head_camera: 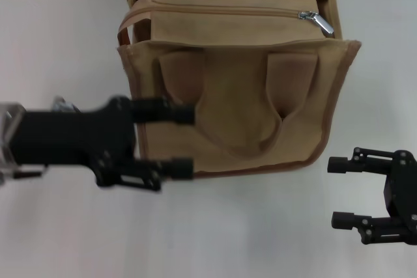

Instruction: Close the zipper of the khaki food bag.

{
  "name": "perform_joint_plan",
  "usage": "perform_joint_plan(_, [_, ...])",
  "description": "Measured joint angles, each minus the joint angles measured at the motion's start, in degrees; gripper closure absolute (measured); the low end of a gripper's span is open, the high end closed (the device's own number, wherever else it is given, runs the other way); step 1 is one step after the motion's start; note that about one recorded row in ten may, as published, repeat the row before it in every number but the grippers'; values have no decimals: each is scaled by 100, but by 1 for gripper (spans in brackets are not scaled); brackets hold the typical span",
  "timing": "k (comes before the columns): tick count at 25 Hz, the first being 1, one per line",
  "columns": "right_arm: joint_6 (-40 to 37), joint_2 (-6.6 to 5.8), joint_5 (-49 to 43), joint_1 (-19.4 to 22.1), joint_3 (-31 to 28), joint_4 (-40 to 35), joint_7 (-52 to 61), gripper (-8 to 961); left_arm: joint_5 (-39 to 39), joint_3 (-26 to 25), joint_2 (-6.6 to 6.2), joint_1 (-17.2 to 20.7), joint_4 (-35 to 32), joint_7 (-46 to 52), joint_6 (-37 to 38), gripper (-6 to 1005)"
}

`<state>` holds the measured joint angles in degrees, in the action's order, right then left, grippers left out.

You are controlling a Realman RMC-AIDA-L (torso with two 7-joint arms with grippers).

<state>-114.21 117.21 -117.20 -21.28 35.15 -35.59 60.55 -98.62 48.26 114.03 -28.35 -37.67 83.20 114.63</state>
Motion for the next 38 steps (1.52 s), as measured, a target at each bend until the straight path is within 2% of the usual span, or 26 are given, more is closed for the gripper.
perform_joint_plan(1, [44, 15, -71, -2, 1, 0, 0, 182, -37, 70, 57, 16, 116, -175, -19, 157])
perform_joint_plan(2, [133, 31, -128, -4, 0, 2, 0, 182, -463, 161, 265, 99, 712, -1226, -313, 157])
perform_joint_plan(6, [283, 76, -273, 3, 1, 81, -32, 181, -616, 160, 299, 122, 935, -1588, -498, 157])
perform_joint_plan(7, [328, 84, -319, 1, 0, 117, -54, 181, -809, 173, 320, 150, 1323, -2160, -893, 157])
perform_joint_plan(11, [514, 90, -417, -13, 0, 269, -184, 181, -919, 176, 335, 154, 1473, -2381, -1126, 157])
perform_joint_plan(12, [514, 90, -417, -13, 0, 269, -184, 181, -1042, 181, 368, 166, 1545, -2508, -1416, 157])
perform_joint_plan(18, [645, 94, -483, -136, 0, 492, -279, 180, -1143, 184, 376, 170, 1571, -2492, -1555, 157])
perform_joint_plan(29, [741, 159, -559, -216, 1, 598, -426, 180, -1162, 191, 340, 175, 1605, -2445, -1244, 157])
perform_joint_plan(38, [746, 162, -559, -223, 0, 598, -430, 180, -1160, 201, 331, 174, 1614, -2434, -1218, 157])
